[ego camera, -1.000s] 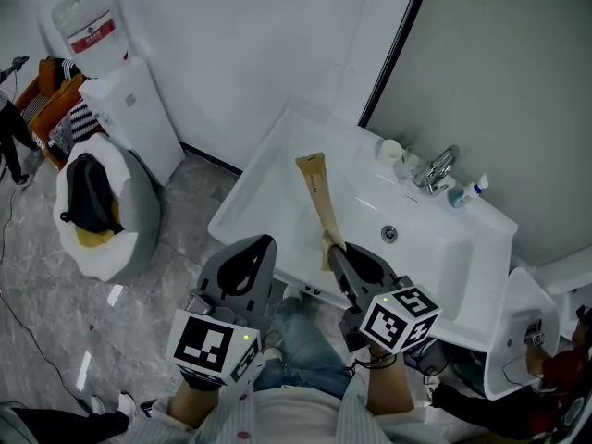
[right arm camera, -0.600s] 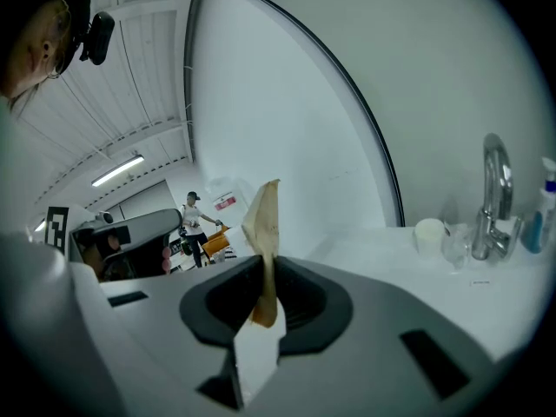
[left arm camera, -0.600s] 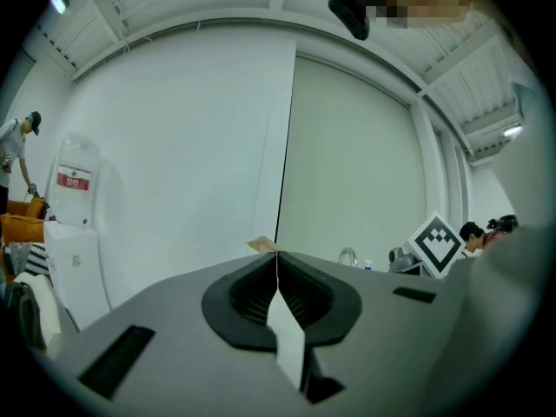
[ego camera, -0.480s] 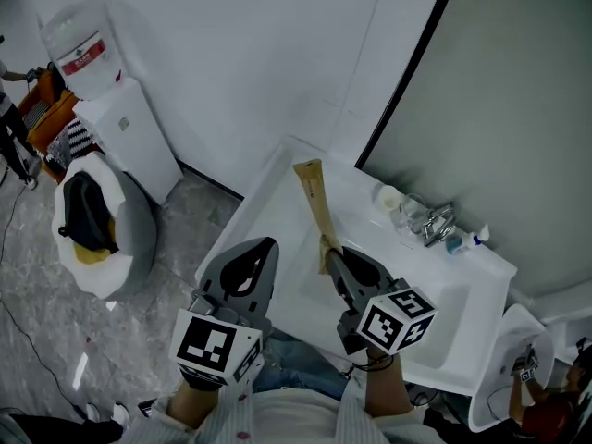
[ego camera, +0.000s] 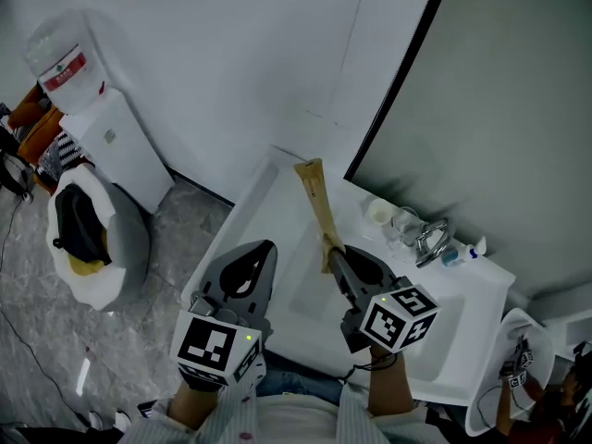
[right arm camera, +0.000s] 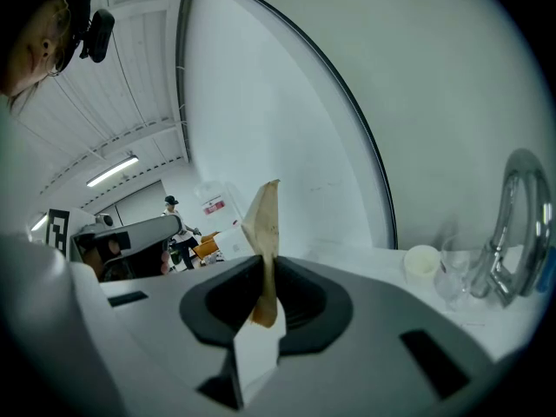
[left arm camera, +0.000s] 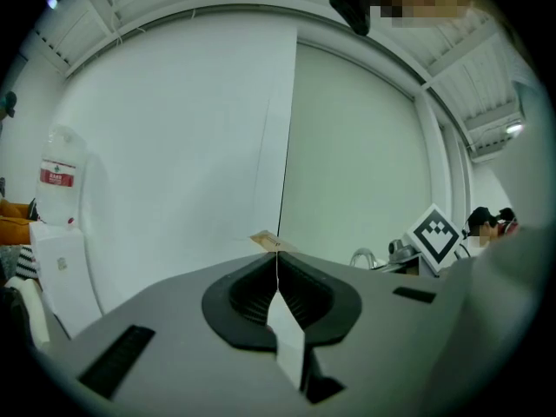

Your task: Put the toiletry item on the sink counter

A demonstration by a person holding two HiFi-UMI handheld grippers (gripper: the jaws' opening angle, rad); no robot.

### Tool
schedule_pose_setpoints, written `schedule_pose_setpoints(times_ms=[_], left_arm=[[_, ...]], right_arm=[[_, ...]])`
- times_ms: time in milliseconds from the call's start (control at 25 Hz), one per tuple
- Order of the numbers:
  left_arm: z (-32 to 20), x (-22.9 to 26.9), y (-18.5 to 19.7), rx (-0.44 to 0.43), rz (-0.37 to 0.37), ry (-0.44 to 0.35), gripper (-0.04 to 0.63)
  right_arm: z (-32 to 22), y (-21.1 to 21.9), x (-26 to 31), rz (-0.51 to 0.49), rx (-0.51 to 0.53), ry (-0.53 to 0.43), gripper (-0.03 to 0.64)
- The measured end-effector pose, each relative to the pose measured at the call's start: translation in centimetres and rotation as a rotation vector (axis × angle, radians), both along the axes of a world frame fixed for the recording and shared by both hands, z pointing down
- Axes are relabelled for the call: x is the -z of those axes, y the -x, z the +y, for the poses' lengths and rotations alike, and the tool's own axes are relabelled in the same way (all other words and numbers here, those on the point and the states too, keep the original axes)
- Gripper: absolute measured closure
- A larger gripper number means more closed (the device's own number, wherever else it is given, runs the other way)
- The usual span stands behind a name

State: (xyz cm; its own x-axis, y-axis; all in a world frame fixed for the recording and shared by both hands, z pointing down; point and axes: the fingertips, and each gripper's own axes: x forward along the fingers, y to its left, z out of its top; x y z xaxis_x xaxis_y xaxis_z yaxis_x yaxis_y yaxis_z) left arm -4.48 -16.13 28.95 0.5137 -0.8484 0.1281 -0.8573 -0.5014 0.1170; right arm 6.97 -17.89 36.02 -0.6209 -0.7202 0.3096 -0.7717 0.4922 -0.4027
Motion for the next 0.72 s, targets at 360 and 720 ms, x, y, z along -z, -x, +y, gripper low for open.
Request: schedule_pose_setpoints(times_ms=[360,720], left_arm=[[-3.1,-1.2,-1.5,-0.059,0.001,0.030,0.578],[-6.1,-2.6,-1.7,-0.104,-0.003,0.072,0.578]], right_arm=[[-1.9,-1.0,-0.5,0.026,-0.038,0.019,0.558],[-4.3,-1.1,-0.7,0.088,-0.053,0.030,0.558]])
